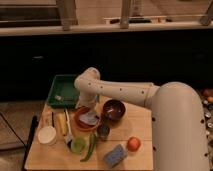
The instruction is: Place towel in red bowl
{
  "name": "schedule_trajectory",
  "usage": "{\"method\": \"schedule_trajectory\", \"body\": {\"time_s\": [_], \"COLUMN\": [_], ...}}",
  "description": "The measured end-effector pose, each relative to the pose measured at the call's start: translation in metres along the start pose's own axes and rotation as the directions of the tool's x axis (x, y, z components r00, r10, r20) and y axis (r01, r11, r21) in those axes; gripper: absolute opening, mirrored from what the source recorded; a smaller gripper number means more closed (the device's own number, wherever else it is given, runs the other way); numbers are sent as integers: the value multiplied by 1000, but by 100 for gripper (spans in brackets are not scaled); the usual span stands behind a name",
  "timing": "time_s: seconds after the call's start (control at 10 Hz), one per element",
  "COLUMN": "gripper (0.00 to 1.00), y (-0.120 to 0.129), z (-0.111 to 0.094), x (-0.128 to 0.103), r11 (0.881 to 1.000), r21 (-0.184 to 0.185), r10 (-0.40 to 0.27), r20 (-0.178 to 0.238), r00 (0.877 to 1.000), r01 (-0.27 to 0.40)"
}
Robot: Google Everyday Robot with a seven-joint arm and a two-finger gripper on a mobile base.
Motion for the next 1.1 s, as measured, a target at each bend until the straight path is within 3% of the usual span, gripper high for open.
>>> {"method": "schedule_trajectory", "body": {"time_s": [0.5, 1.1], "gripper": [80, 80], "y": [4, 6], "z": [-13, -14], "x": [8, 9], "r11": [1000, 1000], "r21": [27, 28], "r10": [4, 7], "r20": [24, 26], "r00": [1000, 1000], "r01": [-5, -8]}}
